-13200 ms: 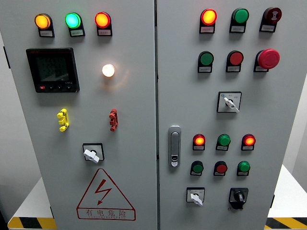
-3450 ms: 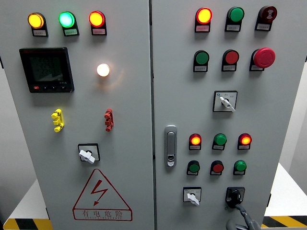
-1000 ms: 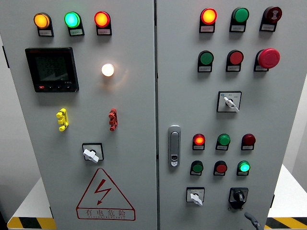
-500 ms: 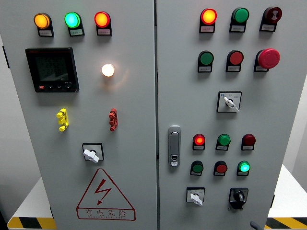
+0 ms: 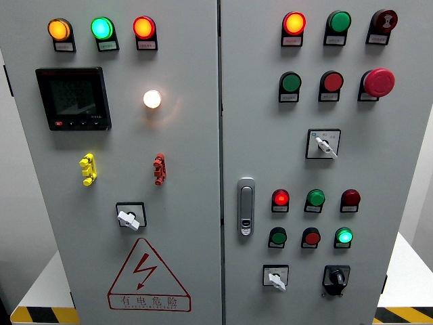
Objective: Trip black knob to open circuit
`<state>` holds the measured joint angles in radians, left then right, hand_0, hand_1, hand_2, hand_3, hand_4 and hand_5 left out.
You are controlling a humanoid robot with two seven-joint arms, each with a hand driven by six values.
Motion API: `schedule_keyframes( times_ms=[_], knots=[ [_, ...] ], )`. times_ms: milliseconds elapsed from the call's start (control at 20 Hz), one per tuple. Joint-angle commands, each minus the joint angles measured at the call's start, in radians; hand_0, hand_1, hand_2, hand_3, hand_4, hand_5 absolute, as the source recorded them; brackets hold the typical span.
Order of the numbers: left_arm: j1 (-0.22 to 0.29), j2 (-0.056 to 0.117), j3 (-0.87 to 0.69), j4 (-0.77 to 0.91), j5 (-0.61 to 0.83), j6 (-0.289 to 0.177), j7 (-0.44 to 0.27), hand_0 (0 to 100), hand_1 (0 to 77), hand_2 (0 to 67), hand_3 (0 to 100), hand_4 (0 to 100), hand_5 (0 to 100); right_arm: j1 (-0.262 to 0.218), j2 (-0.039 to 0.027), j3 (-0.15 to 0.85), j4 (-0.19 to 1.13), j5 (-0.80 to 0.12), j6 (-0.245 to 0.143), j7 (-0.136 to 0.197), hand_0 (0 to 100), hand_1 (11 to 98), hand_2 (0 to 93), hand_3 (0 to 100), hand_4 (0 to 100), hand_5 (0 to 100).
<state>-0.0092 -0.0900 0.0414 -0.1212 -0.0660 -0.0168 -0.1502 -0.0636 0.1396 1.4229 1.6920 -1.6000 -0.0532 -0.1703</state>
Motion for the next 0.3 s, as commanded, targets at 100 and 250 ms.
schedule_keyframes(
  times_ms=[100, 250],
  knots=[
    [0.000, 0.000, 0.000, 0.000, 0.000, 0.000, 0.000, 0, 3.4, 12.9, 21, 7, 2, -0.001, 0.0015, 0.001, 0.000, 0.000, -0.008, 0.000, 86, 47.4, 11.7, 23, 20, 37],
    [0.000, 0.000, 0.000, 0.000, 0.000, 0.000, 0.000, 0, 3.4, 12.9, 21, 7, 2, -0.001, 0.0015, 0.001, 0.000, 0.000, -0.010, 0.000, 86, 47.4, 11.7, 22, 20, 37]
  ],
)
